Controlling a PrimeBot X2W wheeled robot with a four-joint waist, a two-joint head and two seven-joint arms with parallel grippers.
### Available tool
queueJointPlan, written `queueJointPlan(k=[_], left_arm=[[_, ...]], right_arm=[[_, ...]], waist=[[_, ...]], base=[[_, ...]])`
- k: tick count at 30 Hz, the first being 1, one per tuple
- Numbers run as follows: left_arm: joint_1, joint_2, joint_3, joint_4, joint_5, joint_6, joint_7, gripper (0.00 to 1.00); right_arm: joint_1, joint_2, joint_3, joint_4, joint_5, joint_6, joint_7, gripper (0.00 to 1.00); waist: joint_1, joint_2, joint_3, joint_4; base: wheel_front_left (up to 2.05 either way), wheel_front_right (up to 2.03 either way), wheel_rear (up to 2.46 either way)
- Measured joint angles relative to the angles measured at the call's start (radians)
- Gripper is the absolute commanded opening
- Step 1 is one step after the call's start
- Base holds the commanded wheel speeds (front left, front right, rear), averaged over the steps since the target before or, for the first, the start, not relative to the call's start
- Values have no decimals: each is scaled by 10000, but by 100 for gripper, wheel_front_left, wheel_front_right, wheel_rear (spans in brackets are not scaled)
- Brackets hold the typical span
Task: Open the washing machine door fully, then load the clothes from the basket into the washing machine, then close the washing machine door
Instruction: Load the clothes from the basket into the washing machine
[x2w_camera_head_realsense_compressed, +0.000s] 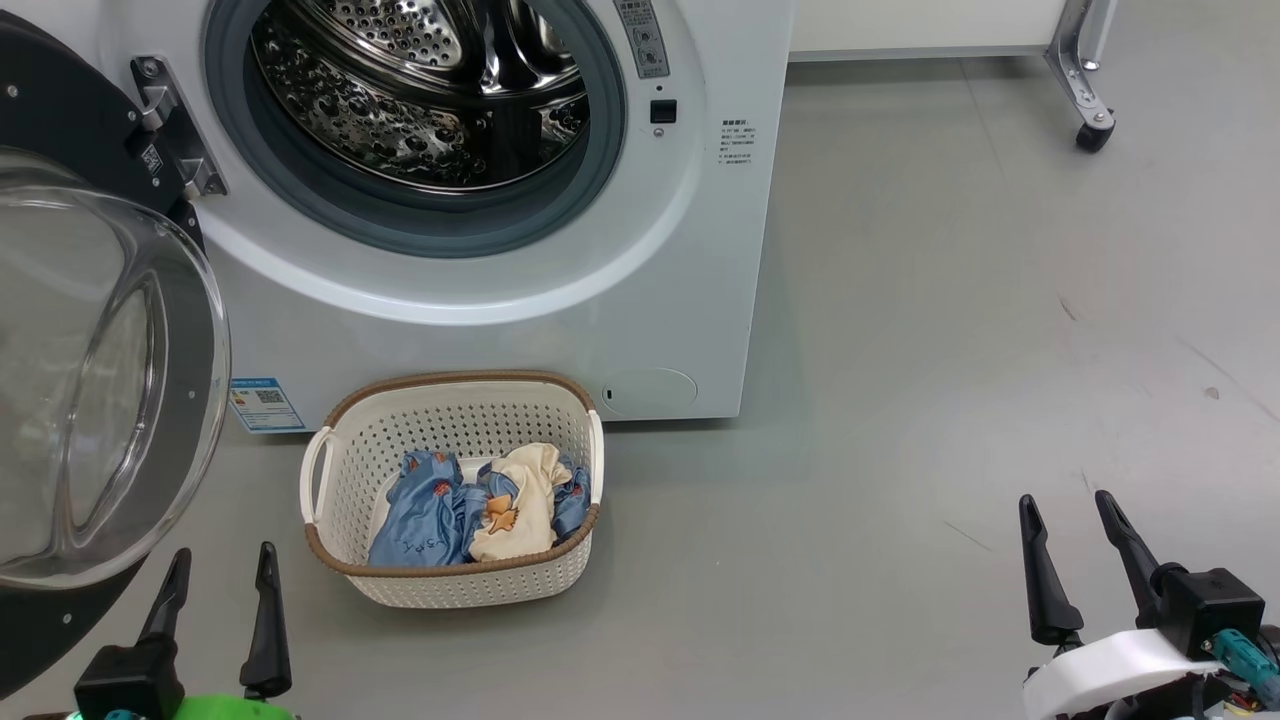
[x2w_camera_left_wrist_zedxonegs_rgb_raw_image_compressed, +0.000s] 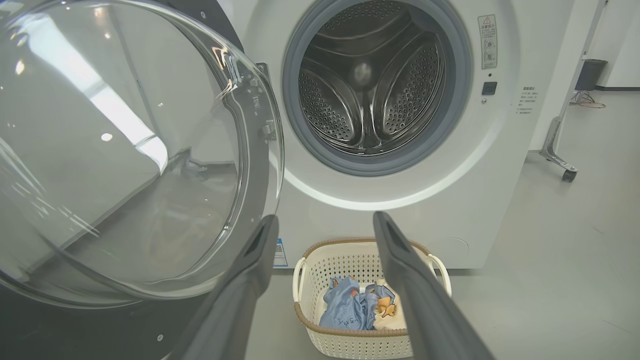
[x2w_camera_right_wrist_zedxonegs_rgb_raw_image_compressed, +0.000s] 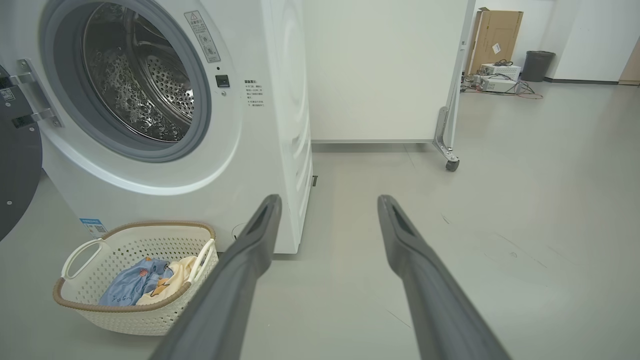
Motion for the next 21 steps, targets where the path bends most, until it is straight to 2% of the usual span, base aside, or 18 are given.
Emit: queueJointPlan(k=[10,21], left_arm=[[-7,-35,65,0,0,0,0,100],[-17,-104,253,-10,-19,6,0,100]], right_arm=[[0,-2,2,2,0,0,0,100],[0,-4,0,2,0,0,0,100]], waist=[[0,0,79,57],[0,0,142,114]], base=[[60,-60,0],[103,-103,0]])
